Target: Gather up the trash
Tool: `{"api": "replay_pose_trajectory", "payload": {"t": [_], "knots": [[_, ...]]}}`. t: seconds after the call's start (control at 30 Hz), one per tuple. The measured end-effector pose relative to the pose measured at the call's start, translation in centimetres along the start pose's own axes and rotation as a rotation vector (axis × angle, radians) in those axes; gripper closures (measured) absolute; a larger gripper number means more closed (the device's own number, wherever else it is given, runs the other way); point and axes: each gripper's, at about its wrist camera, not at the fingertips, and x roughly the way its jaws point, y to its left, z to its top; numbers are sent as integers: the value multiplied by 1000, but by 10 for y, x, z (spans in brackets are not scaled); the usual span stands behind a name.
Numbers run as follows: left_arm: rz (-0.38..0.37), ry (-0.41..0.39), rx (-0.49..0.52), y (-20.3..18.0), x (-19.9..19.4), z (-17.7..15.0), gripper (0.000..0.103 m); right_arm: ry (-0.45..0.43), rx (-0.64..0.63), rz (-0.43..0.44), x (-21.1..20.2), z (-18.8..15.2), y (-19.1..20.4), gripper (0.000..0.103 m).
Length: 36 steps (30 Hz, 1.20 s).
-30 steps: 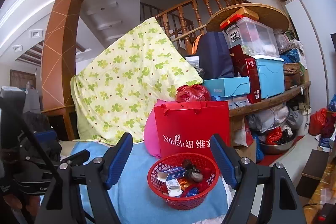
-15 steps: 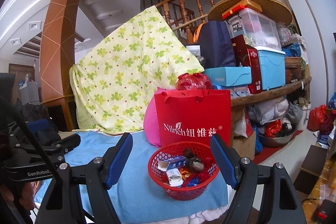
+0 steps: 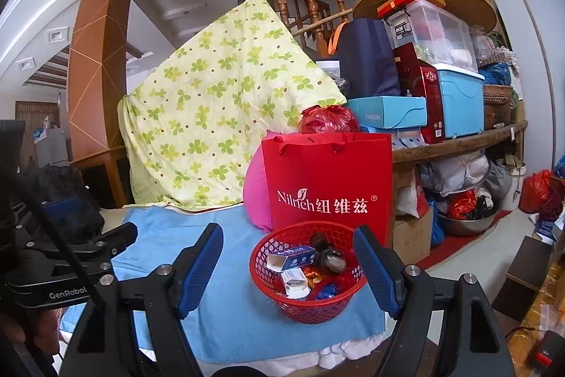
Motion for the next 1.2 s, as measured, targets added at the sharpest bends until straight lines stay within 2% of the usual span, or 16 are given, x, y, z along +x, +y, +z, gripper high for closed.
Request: {"api": "replay_pose_trajectory", "payload": {"t": [0.2,0.6,0.9,1.2], "knots": [[23,30,0,-3,7,-2,6,5,23,-16,1,-1,-10,24],[34,33,-12,-6,16,4,6,13,34,-18,4,-2,-17,24],[53,61,-3,-22,59,18,6,26,72,-9,47,2,-44,24],[72,121,4,-41,101,27,6,109,79,17,101,10,-67,24]]}}
